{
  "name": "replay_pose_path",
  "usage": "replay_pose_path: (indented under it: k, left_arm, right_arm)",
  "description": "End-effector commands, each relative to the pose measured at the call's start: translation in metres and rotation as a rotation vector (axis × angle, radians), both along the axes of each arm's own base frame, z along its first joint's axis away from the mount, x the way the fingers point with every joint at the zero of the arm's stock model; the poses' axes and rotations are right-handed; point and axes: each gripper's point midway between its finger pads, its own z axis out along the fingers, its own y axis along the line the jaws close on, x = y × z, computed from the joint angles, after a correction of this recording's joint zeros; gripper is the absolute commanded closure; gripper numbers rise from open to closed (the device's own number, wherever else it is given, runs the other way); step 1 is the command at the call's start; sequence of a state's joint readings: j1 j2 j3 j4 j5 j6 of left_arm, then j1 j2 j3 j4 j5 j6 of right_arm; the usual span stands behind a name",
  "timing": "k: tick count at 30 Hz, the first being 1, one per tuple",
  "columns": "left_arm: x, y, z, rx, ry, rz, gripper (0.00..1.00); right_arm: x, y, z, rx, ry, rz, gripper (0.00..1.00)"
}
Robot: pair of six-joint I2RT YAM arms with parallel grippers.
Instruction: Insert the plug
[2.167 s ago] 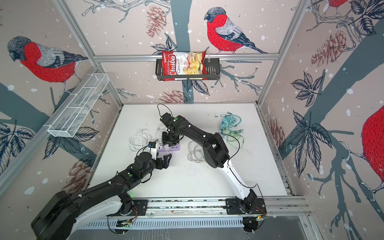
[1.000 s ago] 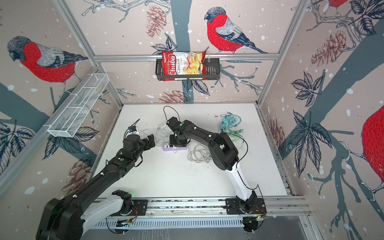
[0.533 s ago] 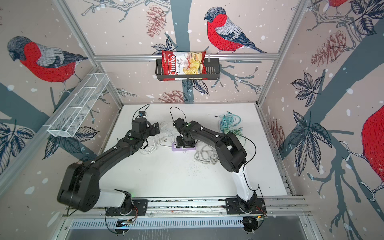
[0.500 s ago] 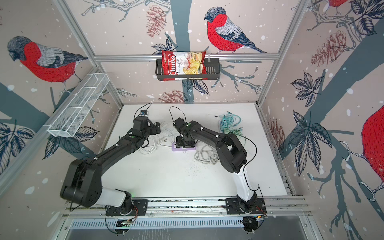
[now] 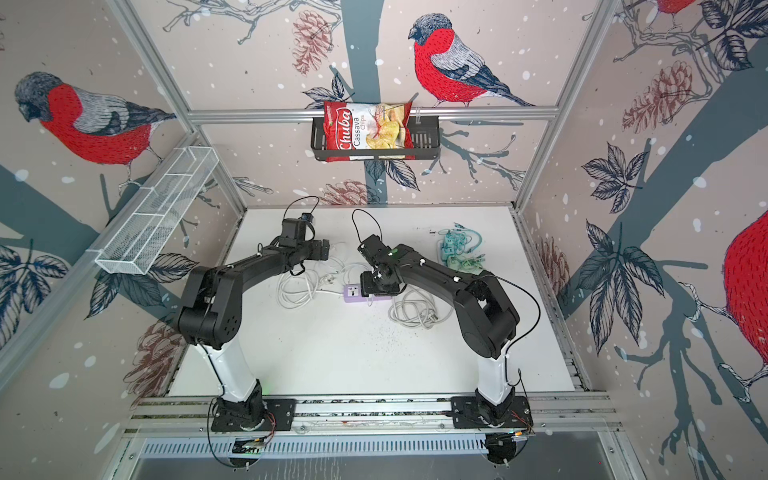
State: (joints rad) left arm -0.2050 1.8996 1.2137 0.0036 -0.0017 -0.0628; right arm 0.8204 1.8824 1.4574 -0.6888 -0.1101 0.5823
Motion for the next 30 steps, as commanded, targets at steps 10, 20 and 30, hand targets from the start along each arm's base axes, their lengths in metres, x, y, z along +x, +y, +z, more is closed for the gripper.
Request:
replay_pose_path:
  k: [10, 20, 30]
  left_arm:
    - [-0.01, -0.006, -0.034, 0.06, 0.114, -0.126, 0.13]
    - [0.001, -0.001, -0.053, 0.071, 0.156, -0.141, 0.22]
    - [0.009, -0.004, -0.056, 0.054, 0.179, -0.157, 0.22]
  right_arm:
    - [-0.01, -0.014, 0.028, 0.069, -0.057, -0.038, 0.36]
    - [-0.015, -0.023, 0.035, 0.072, -0.073, -0.054, 0.37]
    - [-0.017, -0.026, 0.041, 0.086, -0.086, -0.058, 0.38]
